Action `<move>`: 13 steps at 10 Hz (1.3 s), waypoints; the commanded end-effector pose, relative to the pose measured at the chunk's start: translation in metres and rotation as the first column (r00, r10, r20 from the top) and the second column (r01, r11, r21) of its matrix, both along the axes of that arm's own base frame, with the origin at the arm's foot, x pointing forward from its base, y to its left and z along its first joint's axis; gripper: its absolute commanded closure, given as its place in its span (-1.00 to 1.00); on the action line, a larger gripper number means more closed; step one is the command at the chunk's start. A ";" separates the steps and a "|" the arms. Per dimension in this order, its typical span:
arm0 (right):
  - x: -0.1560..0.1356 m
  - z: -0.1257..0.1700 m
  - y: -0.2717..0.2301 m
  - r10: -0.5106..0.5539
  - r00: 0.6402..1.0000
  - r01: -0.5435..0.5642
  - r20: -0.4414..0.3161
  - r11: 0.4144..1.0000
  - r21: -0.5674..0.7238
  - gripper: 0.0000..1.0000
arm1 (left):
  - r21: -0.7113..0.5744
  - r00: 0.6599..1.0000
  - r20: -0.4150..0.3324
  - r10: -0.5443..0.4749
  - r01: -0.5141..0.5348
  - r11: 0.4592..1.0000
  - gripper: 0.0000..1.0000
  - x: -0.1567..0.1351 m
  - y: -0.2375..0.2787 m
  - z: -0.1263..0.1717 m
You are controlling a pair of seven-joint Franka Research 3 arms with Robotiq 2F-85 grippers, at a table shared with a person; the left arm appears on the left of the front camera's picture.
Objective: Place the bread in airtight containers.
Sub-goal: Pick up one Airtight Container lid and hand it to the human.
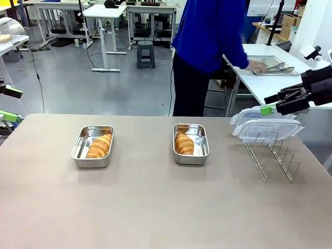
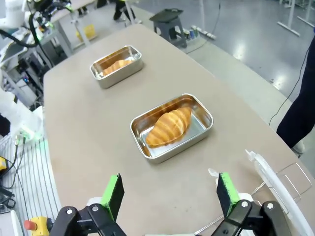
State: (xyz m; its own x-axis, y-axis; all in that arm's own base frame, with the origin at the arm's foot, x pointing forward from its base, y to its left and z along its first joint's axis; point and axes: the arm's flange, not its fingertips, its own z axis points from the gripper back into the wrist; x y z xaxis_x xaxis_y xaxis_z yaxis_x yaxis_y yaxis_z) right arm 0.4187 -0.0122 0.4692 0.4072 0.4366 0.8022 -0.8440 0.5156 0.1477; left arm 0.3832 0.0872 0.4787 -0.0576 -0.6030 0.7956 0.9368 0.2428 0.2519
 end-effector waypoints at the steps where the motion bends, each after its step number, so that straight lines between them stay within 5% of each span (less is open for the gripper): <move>1: 0.005 -0.001 0.000 0.015 0.999 -0.016 0.035 1.000 0.022 -1.00 | -0.022 1.000 0.025 -0.003 0.004 1.000 -1.00 -0.001 -0.002 -0.003; 8: -0.001 0.001 0.000 0.000 1.000 0.000 0.001 1.000 0.000 -1.00 | -0.022 1.000 0.025 -0.003 0.004 1.000 -1.00 -0.001 -0.002 -0.003; 11: 0.016 0.014 0.015 0.105 0.992 -0.075 0.076 0.944 -0.322 -1.00 | -0.022 1.000 0.025 -0.003 0.004 1.000 -1.00 -0.001 -0.002 -0.003; 13: 0.013 0.018 0.027 0.191 0.967 -0.069 0.169 0.835 -0.546 -1.00 | -0.022 1.000 0.025 -0.003 0.004 1.000 -1.00 -0.001 -0.002 -0.003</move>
State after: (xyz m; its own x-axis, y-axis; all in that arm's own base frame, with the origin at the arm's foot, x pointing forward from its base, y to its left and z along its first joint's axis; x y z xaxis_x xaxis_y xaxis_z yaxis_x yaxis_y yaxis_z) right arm 0.4345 0.0134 0.4905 0.2159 0.7898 0.5741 -0.9089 0.3774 -0.1775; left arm 0.3832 0.0872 0.4787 -0.0573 -0.6030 0.7957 0.9368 0.2430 0.2517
